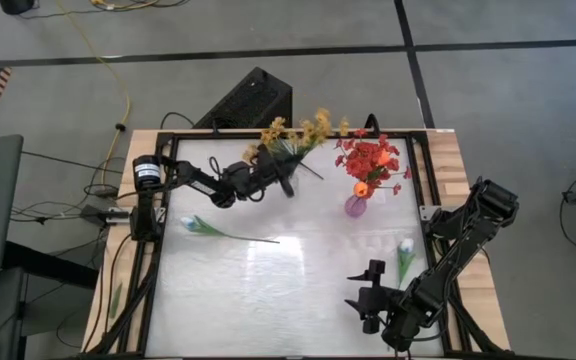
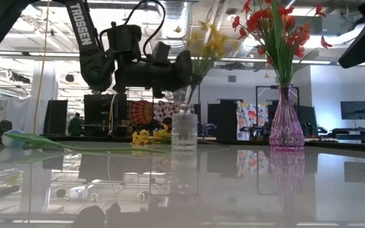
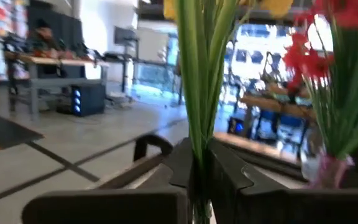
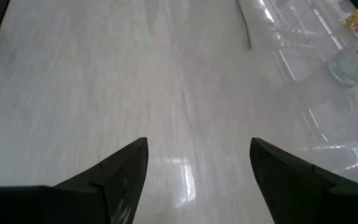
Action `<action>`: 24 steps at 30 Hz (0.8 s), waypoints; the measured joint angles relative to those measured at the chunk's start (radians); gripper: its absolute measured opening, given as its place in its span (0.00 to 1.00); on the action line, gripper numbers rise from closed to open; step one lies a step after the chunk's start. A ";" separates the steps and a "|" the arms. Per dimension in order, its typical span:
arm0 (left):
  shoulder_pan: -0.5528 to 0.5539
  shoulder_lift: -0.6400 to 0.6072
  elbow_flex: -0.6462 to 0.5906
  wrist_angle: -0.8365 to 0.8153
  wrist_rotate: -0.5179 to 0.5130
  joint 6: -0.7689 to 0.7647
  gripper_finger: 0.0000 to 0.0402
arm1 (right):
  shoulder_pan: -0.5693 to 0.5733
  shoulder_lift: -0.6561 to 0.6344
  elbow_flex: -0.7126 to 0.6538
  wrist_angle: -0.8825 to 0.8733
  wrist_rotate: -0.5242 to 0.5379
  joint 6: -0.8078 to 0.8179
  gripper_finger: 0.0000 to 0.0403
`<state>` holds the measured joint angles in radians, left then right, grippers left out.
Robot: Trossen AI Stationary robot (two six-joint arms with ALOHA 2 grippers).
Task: Sort flowers into vase by color
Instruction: Put the bottom yellow flower into the transparent flower vase
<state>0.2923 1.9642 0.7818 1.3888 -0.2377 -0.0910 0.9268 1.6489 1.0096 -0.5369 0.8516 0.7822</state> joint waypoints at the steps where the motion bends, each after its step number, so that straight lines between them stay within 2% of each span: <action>1: -0.002 0.000 0.000 -0.012 0.013 0.000 0.06 | 0.000 0.000 0.000 0.000 -0.001 0.006 0.76; 13: -0.025 0.000 0.000 -0.045 0.039 0.034 0.29 | 0.011 0.000 0.000 0.000 -0.020 0.022 0.76; 19: -0.025 -0.021 0.000 -0.066 0.032 0.046 0.36 | 0.018 0.000 0.000 -0.001 -0.021 0.023 0.76; 22: -0.025 -0.084 0.000 -0.194 0.033 0.071 0.37 | 0.023 0.000 0.000 -0.002 -0.021 0.023 0.76; 24: -0.025 -0.146 0.002 -0.375 0.040 0.068 0.39 | 0.023 0.000 0.000 -0.002 -0.022 0.023 0.76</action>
<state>0.2676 1.8179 0.7835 1.0140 -0.1975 -0.0232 0.9501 1.6489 1.0096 -0.5388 0.8298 0.8051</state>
